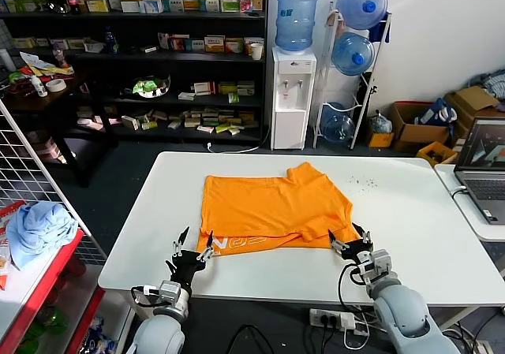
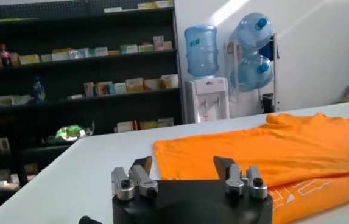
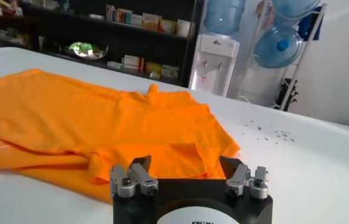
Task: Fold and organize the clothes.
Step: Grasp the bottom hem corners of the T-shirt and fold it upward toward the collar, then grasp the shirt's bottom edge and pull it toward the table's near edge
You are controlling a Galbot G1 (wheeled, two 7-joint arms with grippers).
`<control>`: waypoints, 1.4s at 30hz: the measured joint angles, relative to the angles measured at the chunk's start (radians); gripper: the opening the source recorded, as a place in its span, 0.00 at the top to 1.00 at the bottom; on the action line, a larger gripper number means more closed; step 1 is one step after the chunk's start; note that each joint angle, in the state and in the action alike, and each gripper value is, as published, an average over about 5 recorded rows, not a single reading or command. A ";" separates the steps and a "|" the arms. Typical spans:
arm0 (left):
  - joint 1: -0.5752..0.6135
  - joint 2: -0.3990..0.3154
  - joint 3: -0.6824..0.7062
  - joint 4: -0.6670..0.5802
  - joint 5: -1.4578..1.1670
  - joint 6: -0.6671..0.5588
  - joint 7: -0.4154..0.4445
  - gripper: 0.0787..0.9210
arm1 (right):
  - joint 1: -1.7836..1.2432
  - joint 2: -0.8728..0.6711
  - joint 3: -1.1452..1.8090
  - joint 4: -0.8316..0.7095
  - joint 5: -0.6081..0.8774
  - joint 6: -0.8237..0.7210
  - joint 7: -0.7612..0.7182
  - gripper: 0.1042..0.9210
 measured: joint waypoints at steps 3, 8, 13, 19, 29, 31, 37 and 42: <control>0.005 -0.006 -0.002 -0.008 -0.030 0.021 -0.011 0.12 | -0.006 0.000 0.003 0.003 0.000 -0.006 0.001 0.12; 0.006 -0.014 -0.005 -0.010 -0.076 0.056 -0.026 0.12 | -0.005 0.003 0.006 -0.009 0.003 -0.009 0.005 0.12; 0.005 -0.015 -0.001 -0.008 -0.106 0.094 -0.037 0.12 | 0.001 0.003 0.012 -0.034 0.012 -0.014 0.009 0.12; 0.004 -0.014 0.008 -0.003 -0.120 0.144 -0.046 0.12 | 0.010 0.005 0.014 -0.061 0.019 -0.018 0.015 0.12; 0.003 -0.015 0.010 0.000 -0.128 0.186 -0.053 0.24 | 0.018 0.004 0.015 -0.093 0.022 -0.021 0.021 0.26; 0.003 -0.016 0.010 0.001 -0.128 0.190 -0.054 0.30 | 0.019 0.005 0.014 -0.098 0.022 -0.021 0.023 0.35; 0.009 -0.016 0.008 0.001 -0.126 0.194 -0.054 0.51 | 0.012 0.004 0.014 -0.098 0.023 -0.027 0.033 0.56; 0.017 -0.015 0.008 -0.006 -0.121 0.196 -0.051 0.68 | -0.005 0.000 0.016 -0.077 0.023 -0.044 0.045 0.73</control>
